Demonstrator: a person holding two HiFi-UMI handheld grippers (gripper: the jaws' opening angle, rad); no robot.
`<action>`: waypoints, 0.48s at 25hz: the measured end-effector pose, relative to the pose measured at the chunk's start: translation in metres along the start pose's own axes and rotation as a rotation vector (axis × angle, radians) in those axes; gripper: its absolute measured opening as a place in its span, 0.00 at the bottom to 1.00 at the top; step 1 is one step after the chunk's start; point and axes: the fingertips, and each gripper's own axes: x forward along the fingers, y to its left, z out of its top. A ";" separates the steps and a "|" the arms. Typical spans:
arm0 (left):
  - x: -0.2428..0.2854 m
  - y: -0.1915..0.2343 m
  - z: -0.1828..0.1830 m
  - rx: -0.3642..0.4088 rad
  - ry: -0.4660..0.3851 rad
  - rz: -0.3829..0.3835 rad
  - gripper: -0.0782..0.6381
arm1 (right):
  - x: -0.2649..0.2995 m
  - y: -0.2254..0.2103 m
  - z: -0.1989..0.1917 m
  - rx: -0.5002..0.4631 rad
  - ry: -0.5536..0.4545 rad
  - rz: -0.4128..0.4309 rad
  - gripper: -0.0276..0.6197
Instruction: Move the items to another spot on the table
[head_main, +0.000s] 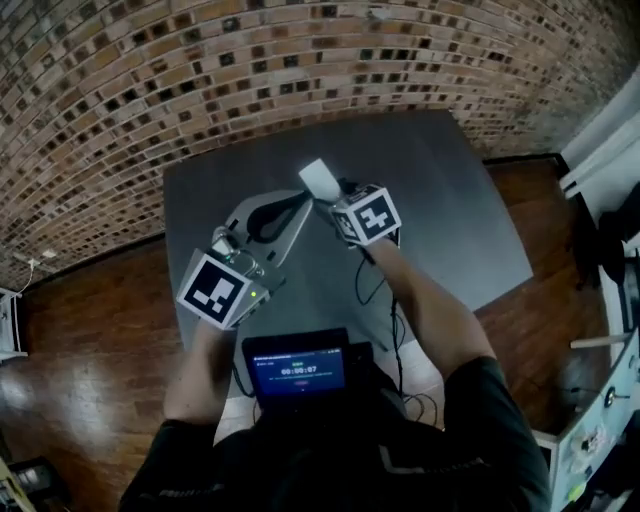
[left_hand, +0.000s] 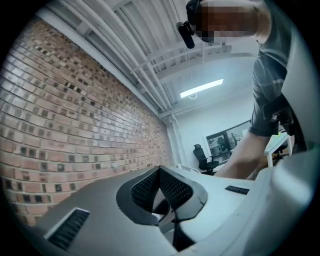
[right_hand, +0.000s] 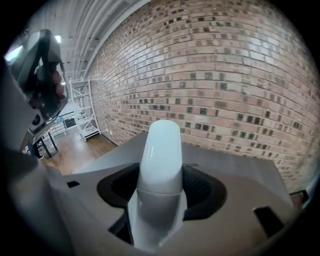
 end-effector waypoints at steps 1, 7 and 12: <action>0.008 -0.014 -0.002 -0.002 -0.012 -0.038 0.11 | -0.012 -0.013 -0.014 0.025 -0.002 -0.034 0.47; 0.059 -0.087 -0.008 -0.034 -0.064 -0.232 0.11 | -0.091 -0.093 -0.096 0.192 0.030 -0.215 0.47; 0.102 -0.124 -0.009 -0.039 -0.066 -0.301 0.11 | -0.139 -0.149 -0.140 0.276 0.035 -0.290 0.47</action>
